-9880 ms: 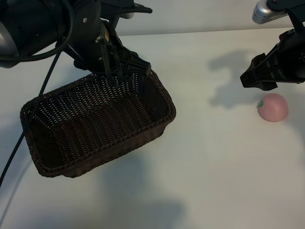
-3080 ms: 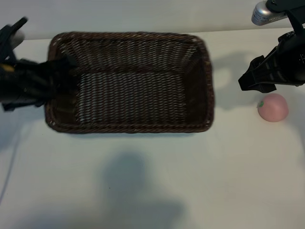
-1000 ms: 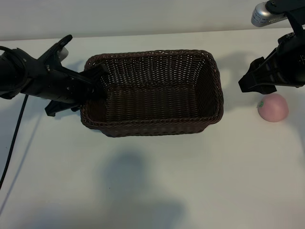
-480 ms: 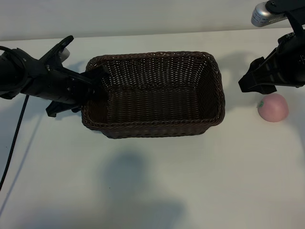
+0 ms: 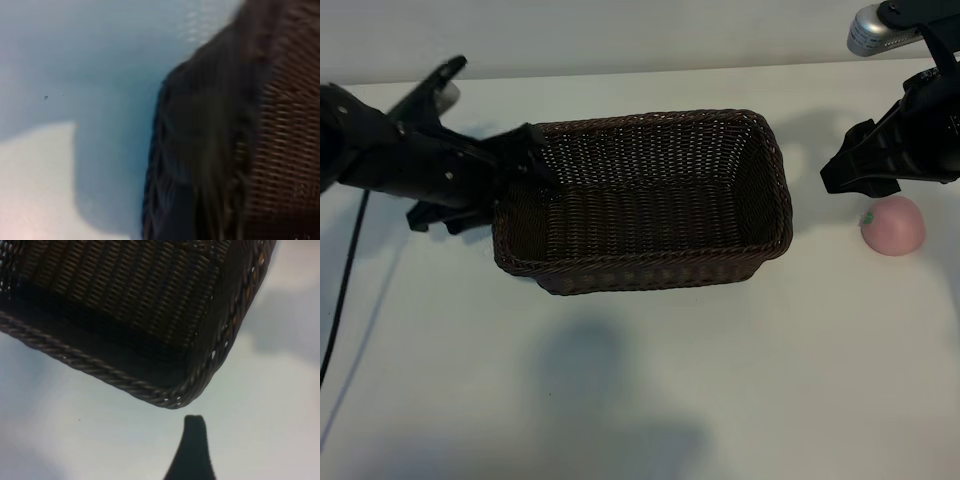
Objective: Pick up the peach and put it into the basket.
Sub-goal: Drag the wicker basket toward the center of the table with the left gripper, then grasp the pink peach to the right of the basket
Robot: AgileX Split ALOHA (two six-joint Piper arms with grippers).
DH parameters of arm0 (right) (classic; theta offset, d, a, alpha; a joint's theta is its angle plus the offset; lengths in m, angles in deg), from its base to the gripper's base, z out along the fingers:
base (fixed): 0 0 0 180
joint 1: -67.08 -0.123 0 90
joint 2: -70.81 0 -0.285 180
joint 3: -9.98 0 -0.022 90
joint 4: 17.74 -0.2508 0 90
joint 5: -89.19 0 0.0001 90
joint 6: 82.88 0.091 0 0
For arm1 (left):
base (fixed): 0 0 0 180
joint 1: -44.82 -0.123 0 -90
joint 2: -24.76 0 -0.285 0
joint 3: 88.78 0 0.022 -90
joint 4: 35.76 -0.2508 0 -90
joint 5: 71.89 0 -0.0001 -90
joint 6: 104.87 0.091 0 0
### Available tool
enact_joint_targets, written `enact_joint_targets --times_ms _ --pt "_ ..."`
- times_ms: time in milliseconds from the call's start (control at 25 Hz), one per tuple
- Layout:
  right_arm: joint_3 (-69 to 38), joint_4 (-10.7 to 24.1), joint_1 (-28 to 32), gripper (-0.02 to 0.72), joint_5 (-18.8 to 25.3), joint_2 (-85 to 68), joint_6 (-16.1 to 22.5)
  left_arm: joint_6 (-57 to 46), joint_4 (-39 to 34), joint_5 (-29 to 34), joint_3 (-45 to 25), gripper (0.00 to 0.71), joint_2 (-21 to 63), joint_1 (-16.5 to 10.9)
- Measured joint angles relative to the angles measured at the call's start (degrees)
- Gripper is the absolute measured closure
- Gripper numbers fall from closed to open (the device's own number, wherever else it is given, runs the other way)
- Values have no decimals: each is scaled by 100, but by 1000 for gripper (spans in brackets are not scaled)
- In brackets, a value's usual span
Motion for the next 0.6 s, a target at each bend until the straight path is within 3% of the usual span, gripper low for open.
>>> enact_joint_targets --times_ms 600 --pt "0 0 0 116 0 0 0 -52 -1143 692 0 87 2086 -28"
